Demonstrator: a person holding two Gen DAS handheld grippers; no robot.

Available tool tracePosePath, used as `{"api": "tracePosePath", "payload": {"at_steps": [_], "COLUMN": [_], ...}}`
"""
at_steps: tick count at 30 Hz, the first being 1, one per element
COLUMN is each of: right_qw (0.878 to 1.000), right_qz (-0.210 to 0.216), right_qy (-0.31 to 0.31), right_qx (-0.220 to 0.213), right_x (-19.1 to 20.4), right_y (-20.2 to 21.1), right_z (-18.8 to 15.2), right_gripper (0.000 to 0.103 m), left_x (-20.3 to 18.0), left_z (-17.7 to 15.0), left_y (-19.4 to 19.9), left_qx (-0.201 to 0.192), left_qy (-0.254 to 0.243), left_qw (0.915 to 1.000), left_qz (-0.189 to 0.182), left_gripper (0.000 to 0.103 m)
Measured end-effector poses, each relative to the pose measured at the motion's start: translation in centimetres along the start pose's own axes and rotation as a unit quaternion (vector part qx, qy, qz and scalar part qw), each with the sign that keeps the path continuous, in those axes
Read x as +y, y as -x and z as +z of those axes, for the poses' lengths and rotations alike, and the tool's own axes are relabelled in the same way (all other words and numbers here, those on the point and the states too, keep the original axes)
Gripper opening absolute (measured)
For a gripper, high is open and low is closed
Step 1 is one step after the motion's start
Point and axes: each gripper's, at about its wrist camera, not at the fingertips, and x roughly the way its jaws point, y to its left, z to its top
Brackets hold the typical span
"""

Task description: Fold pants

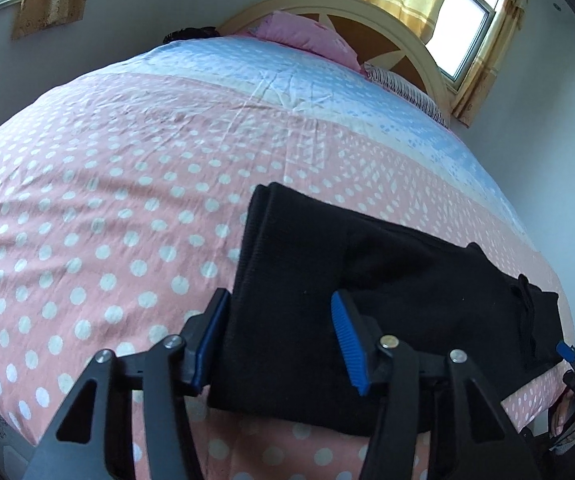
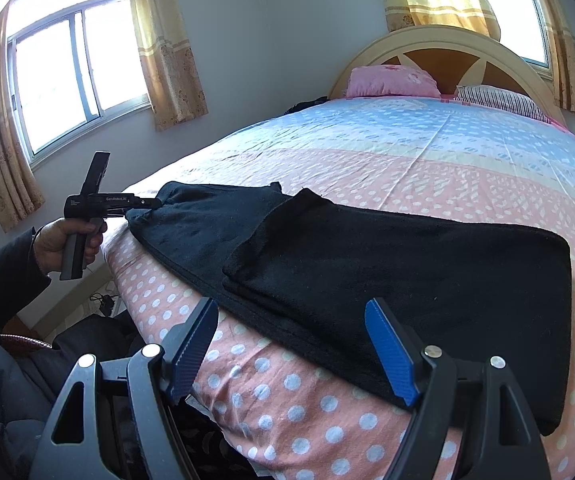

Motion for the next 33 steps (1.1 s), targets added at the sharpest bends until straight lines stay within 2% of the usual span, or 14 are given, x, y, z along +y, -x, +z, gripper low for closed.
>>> {"api": "tracePosePath", "payload": {"at_steps": [5,7,10,11,16,20,26,33], "right_qw": [1.000,1.000,1.000,1.000,1.000,0.999,0.998,0.988], "right_qz": [0.000,-0.001,-0.005,-0.007,-0.014,-0.018,-0.031,-0.081], "right_qy": [0.001,0.003,0.004,0.004,-0.003,-0.006,-0.018,-0.073], "right_qx": [-0.002,-0.002,-0.004,-0.005,-0.016,-0.026,-0.053,-0.110], "right_x": [-0.1,-0.1,-0.1,-0.1,-0.4,-0.6,-1.3,-4.6], "right_y": [0.0,0.1,0.1,0.1,0.5,0.9,2.2,5.5], "right_z": [0.0,0.0,-0.1,-0.1,0.1,0.3,0.7,1.6], "right_gripper": [0.077,0.077,0.077,0.077,0.077,0.077,0.077,0.077], "left_x": [0.0,-0.2,0.3,0.5,0.7,-0.3,-5.3,-13.6], "left_z": [0.1,0.2,0.4,0.4,0.2,0.9,2.8,4.2], "left_y": [-0.3,-0.3,-0.1,0.0,1.3,3.6,6.7,8.4], "left_qx": [-0.007,-0.001,0.012,0.021,0.012,-0.021,-0.055,-0.053], "left_qy": [-0.006,-0.012,0.004,0.017,0.054,0.062,0.026,-0.024], "left_qw": [0.9999,0.9999,0.9995,0.9978,0.9945,0.9905,0.9832,0.9691], "left_qz": [0.009,0.003,-0.030,-0.060,-0.089,-0.121,-0.172,-0.240], "left_gripper": [0.057,0.053,0.030,0.023,0.021,0.021,0.020,0.020]}}
